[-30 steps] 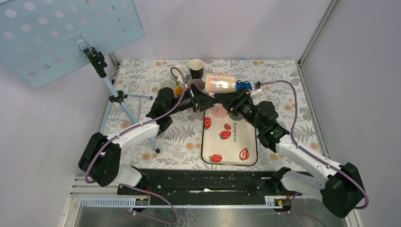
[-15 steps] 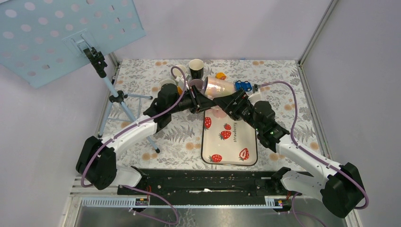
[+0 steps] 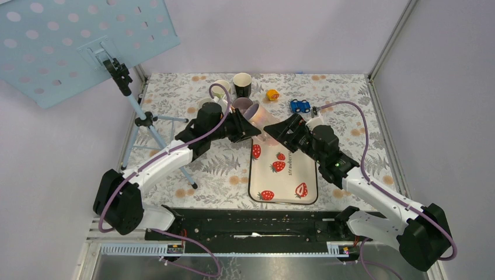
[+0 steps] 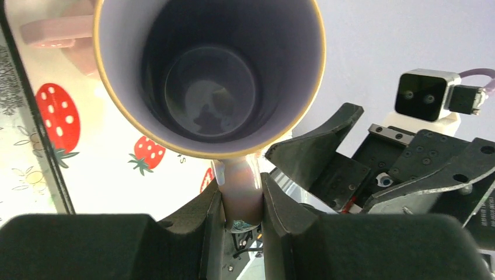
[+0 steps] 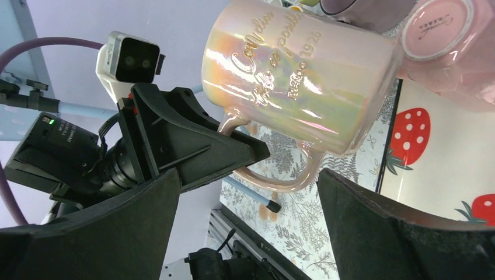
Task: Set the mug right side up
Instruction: Turn over the cup on the tray.
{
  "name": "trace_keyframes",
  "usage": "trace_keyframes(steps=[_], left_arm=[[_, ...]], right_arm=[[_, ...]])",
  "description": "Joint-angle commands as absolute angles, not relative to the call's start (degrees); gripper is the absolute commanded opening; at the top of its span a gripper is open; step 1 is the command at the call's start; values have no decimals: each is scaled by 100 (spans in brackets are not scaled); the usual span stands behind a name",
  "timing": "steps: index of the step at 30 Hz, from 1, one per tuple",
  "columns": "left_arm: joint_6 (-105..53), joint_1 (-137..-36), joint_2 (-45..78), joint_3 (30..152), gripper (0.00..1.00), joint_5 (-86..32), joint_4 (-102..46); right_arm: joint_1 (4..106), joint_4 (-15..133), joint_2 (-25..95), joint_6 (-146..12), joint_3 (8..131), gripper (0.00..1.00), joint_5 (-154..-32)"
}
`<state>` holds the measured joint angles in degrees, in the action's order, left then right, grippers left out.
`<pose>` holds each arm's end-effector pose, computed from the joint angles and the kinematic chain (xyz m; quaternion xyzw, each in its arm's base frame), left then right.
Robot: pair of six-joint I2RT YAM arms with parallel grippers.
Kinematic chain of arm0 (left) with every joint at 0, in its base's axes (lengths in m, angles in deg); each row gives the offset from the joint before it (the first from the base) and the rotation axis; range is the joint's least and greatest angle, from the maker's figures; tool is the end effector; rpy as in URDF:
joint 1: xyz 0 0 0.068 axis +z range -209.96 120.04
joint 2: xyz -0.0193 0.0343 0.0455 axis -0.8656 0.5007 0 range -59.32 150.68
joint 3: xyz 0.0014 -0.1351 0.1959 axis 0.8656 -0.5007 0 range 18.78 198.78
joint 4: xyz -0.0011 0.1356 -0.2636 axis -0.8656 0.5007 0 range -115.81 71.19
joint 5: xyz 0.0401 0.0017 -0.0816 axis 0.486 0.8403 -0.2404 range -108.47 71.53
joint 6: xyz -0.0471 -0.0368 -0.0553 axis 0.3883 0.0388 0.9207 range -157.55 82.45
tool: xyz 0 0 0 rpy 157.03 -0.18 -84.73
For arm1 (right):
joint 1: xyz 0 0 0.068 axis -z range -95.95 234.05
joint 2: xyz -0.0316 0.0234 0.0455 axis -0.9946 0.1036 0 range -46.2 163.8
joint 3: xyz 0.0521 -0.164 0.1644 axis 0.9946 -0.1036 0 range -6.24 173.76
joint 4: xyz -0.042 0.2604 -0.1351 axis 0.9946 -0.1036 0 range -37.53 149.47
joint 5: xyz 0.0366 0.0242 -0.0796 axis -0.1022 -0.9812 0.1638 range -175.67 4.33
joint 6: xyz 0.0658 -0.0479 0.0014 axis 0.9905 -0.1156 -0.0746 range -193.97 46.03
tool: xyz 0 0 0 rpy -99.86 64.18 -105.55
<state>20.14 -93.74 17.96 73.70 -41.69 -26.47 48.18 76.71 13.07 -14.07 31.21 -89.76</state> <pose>0.3025 -0.2359 0.2325 -0.0574 0.8164 -0.5101 0.2645 0.2658 0.1983 0.2487 0.1291 0.7233 0.5205 0.4351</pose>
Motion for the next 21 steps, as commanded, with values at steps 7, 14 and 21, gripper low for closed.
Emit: trace_keyframes(steps=[7, 14, 21], left_arm=[[1338, -9348, 1073, 7940, 0, -3872, -2533], [954, -9358, 567, 7791, 0, -3460, -1866], [666, -9388, 18, 7466, 0, -2734, -1077]], right_arm=[[4816, 7253, 1260, -1773, 3534, 95, -8975], [4812, 6869, 1283, -2034, 3718, 100, -9005], [4811, 6342, 1215, -2379, 3953, 100, -8946]])
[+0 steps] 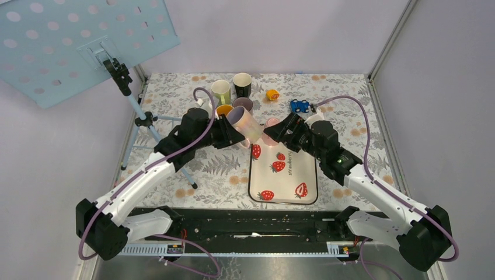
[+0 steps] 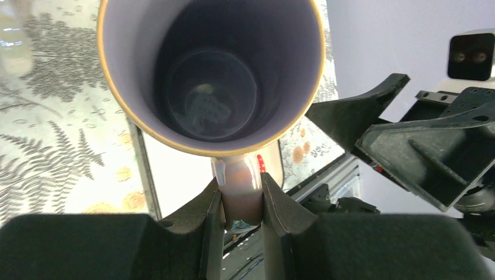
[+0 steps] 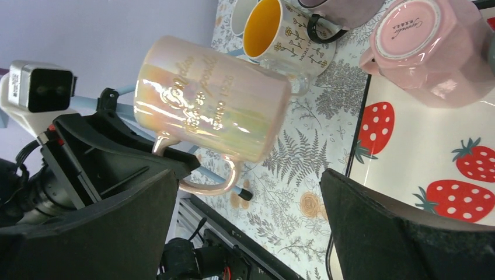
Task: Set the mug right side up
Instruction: Turn over the cup on the tray, then place the cup at the center of the board.
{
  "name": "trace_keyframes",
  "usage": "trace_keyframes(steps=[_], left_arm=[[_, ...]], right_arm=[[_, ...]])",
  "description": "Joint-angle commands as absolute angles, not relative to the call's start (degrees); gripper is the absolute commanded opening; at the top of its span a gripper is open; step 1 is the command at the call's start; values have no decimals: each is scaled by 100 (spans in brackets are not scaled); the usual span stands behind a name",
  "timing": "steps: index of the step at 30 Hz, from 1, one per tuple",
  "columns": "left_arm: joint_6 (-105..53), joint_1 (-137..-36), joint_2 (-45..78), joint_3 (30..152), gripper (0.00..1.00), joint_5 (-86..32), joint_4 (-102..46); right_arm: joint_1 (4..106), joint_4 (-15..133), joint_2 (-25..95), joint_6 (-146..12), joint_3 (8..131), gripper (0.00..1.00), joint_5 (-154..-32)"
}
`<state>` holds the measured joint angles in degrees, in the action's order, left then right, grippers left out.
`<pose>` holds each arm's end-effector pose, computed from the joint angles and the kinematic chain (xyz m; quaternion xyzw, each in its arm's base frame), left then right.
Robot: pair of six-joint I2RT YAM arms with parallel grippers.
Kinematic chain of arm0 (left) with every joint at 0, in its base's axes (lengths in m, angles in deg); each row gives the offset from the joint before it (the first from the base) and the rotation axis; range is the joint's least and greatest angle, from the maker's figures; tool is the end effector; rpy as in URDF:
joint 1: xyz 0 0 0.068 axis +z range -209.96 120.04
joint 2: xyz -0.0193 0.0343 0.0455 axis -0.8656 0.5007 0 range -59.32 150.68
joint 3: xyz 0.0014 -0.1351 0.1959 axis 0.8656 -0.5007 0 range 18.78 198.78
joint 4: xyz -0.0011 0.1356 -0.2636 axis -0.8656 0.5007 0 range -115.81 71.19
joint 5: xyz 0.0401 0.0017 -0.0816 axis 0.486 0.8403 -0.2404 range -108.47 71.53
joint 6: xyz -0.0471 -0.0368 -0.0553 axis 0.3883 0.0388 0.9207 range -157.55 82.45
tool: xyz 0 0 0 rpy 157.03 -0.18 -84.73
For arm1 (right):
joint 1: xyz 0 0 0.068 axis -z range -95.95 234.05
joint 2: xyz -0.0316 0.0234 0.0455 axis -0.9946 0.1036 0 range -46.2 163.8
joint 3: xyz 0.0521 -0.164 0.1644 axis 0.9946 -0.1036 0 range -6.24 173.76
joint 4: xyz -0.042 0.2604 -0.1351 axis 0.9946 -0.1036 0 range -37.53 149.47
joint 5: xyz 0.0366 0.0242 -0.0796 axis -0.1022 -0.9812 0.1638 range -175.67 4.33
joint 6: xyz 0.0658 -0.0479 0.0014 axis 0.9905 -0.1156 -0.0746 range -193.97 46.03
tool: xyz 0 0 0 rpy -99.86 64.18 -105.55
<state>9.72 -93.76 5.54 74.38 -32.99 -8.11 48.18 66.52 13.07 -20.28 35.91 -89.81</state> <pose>0.2711 -0.2029 0.2690 -0.0335 0.8475 -0.4190 0.3241 0.2668 0.1991 0.2584 0.0956 0.7603 0.4718 0.4361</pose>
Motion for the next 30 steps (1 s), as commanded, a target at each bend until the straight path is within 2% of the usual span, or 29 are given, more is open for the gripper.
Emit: trace_keyframes(steps=[1, 14, 21, 30], left_arm=[[685, -9388, -83, 7385, 0, -2636, -1008], [846, -9432, -792, 6844, 0, -1081, 187], [920, -9432, -789, 6432, 0, -227, 174], [843, -9432, -359, 6059, 0, 508, -600]], right_arm=[[4811, 6259, 1204, -2432, 3994, 100, -8928], [4815, 5743, 946, -2700, 4053, 100, -8841], [4819, 5554, 802, -2826, 4110, 100, -8799], [4819, 5282, 698, -3156, 4187, 100, -8742]])
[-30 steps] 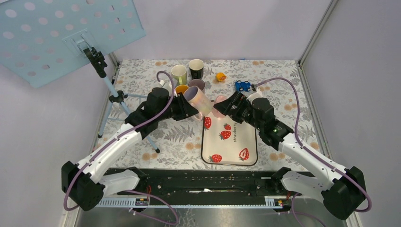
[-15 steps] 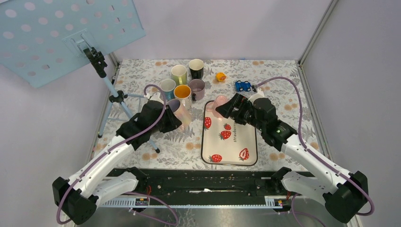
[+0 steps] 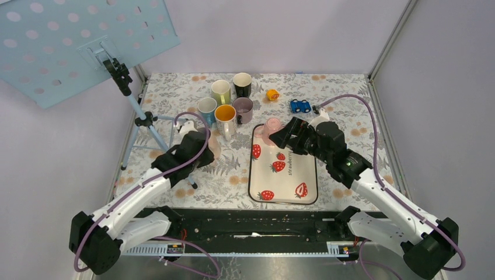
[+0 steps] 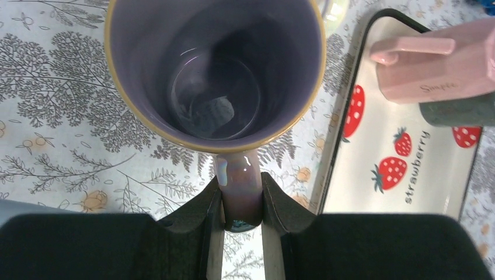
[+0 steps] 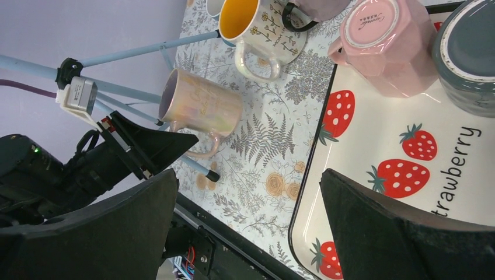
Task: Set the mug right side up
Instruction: Place the cup at the center of the board.
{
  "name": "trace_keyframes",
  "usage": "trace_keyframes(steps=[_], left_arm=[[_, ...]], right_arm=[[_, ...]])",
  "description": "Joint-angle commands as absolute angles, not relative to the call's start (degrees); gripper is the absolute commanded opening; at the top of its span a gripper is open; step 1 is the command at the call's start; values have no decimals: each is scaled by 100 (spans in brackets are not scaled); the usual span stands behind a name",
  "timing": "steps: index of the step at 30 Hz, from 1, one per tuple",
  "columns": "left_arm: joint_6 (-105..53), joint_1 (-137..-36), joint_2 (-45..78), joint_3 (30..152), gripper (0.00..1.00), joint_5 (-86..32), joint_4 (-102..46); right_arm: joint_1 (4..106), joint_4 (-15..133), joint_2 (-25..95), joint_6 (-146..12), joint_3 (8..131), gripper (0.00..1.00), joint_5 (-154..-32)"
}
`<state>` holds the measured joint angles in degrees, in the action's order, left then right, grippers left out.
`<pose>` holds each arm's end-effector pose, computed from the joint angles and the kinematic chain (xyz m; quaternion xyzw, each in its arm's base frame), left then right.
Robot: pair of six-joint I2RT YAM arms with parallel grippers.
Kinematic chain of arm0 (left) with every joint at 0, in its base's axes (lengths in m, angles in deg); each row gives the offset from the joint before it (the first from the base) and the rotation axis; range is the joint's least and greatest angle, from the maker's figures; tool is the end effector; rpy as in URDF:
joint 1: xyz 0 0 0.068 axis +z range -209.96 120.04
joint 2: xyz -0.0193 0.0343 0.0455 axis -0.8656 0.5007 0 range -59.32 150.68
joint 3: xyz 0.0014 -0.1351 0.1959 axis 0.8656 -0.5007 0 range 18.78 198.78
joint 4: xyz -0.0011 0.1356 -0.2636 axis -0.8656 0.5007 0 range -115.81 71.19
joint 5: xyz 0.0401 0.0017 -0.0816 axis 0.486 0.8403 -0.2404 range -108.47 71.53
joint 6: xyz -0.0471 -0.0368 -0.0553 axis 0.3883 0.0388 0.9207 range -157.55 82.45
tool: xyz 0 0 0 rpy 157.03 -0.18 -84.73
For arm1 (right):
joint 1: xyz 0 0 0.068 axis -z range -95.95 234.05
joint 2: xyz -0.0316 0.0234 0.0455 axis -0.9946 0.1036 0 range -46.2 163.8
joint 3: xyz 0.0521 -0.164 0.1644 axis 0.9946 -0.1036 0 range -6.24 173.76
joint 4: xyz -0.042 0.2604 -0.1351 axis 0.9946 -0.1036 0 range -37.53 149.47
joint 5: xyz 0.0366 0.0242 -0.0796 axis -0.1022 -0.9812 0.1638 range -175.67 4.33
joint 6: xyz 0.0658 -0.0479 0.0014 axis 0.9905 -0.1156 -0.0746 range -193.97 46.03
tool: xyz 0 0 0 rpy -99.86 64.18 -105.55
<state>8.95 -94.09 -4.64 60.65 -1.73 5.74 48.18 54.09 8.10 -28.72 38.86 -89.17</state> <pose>0.2414 -0.1391 0.1962 -0.1543 0.9005 -0.1460 0.3794 0.2526 0.1878 0.2763 0.0460 0.7896 0.4159 0.4488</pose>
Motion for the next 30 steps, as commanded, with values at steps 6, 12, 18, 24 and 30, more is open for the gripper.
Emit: trace_keyframes(steps=[6, 12, 18, 24, 30], left_arm=[[620, -9432, -122, 5844, 0, 994, -1211], [446, -9440, 193, 5599, 0, 1168, -1824], [411, -9456, 429, 5361, 0, 1322, -2272], [338, -9489, 523, 5101, 0, 1228, -2757], [302, -9489, 879, 4982, 0, 1053, -3063]], right_arm=[[4819, 5301, 567, -3285, 4169, 100, -8690], [4815, 5128, 627, -3379, 4278, 100, -8768], [4812, 5117, 624, -3418, 4263, 100, -8792], [4812, 5121, 666, -3420, 4241, 100, -8813], [4814, 5106, 755, -3421, 4245, 100, -8813]])
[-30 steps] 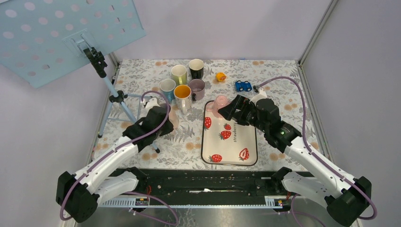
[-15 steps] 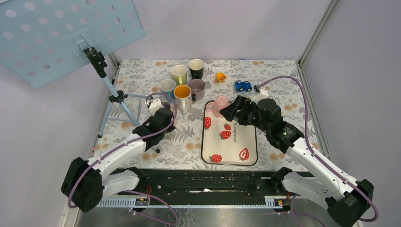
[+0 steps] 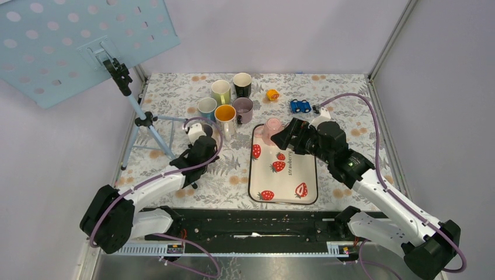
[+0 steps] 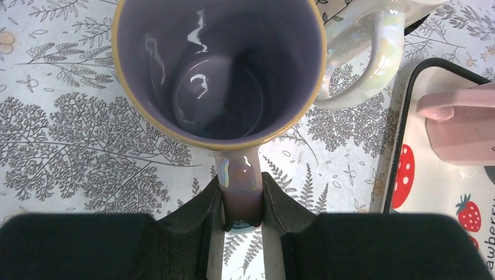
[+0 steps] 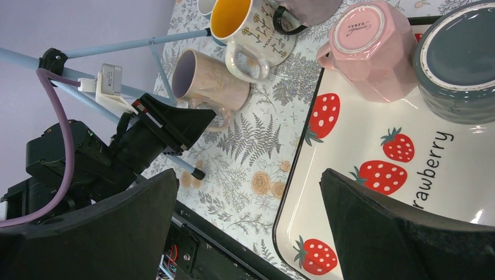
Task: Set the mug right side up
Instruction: Place the cup at the center of the board.
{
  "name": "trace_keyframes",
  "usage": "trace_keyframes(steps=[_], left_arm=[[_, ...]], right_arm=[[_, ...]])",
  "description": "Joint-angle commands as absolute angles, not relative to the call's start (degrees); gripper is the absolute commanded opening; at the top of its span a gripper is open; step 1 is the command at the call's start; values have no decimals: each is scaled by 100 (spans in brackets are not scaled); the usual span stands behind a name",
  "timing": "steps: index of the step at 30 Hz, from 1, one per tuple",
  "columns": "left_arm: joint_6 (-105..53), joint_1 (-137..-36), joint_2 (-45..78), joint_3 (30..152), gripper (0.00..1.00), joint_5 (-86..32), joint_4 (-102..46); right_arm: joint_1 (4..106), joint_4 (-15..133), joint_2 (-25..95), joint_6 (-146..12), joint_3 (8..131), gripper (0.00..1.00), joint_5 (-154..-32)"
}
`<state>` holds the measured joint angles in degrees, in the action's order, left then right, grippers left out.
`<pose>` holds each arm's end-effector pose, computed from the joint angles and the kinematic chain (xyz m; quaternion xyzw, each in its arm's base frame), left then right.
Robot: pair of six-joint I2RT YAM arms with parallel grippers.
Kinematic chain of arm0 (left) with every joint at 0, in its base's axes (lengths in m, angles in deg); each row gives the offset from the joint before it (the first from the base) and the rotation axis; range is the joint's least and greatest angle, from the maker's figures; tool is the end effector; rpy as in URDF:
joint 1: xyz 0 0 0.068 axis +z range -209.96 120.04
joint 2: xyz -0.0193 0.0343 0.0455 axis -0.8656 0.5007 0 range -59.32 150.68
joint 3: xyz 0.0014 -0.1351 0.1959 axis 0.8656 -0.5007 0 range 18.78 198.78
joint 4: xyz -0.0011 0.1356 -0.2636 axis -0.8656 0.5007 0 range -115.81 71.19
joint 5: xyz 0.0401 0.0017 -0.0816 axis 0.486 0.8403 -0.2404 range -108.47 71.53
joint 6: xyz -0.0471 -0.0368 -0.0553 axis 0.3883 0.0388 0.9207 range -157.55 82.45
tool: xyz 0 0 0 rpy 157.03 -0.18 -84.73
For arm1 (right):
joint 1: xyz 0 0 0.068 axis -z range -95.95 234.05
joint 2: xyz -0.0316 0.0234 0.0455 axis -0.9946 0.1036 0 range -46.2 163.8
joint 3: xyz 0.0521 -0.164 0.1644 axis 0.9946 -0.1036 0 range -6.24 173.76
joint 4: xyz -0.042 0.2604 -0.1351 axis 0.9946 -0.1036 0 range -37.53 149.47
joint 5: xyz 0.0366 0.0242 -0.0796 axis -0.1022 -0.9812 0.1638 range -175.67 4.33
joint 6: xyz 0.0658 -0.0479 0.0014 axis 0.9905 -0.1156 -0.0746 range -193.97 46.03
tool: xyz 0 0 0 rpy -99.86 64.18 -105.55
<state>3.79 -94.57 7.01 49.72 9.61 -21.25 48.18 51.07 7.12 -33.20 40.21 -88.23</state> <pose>0.2639 -0.1418 0.1201 -0.1540 0.8715 -0.0793 0.4588 0.2497 0.1843 0.2840 0.0203 0.7944 0.3902 0.4650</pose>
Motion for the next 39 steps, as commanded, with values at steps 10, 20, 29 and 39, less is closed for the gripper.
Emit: trace_keyframes(steps=[10, 20, 29, 39], left_arm=[[278, -9485, 1432, 5288, 0, 1012, -2945], [314, -9454, 1639, 5525, 33, 889, -2674], [330, -9447, 1540, 5754, 55, 852, -2230], [403, -9441, 971, 6030, 83, 759, -1235]], right_arm=[[4818, 5101, 745, -3477, 4255, 100, -8799], [4819, 5122, 791, -3503, 4251, 100, -8812], [4812, 5097, 778, -3521, 4245, 100, -8811], [4812, 5009, 771, -3561, 4249, 100, -8734]])
